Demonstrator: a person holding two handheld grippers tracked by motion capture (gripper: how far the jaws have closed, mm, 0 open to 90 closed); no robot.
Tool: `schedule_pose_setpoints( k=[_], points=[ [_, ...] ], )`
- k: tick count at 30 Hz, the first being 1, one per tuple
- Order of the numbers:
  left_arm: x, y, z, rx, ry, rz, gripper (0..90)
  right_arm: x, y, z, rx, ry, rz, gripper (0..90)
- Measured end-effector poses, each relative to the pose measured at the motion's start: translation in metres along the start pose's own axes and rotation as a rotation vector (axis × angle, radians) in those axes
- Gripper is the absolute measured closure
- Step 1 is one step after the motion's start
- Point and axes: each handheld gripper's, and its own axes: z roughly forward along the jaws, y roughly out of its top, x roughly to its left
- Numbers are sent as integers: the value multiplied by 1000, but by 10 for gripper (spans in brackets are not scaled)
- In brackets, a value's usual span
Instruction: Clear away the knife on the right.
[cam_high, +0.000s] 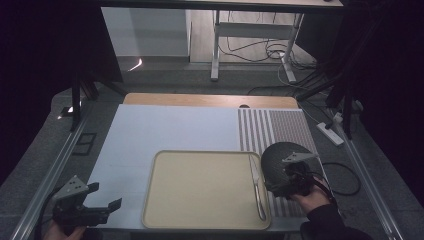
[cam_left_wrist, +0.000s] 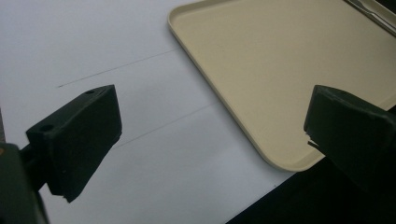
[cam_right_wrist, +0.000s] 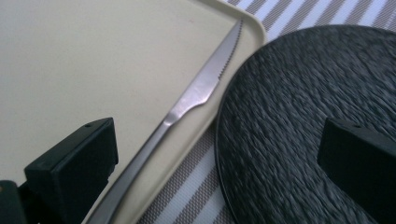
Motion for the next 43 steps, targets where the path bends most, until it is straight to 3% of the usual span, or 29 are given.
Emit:
schedule_pose_setpoints(
  k=[7,13,43],
  points=[
    [0,0,0,0,-1,-1,38,-3,-15,-12,-6,-20,34,0],
    [0,0,0,0,-2,-3,38,-4,-20,-23,-43,-25,57,0],
    [1,0,0,-2,-1,-12,39,-4,-38,-48,-37,-84,66,0]
  ],
)
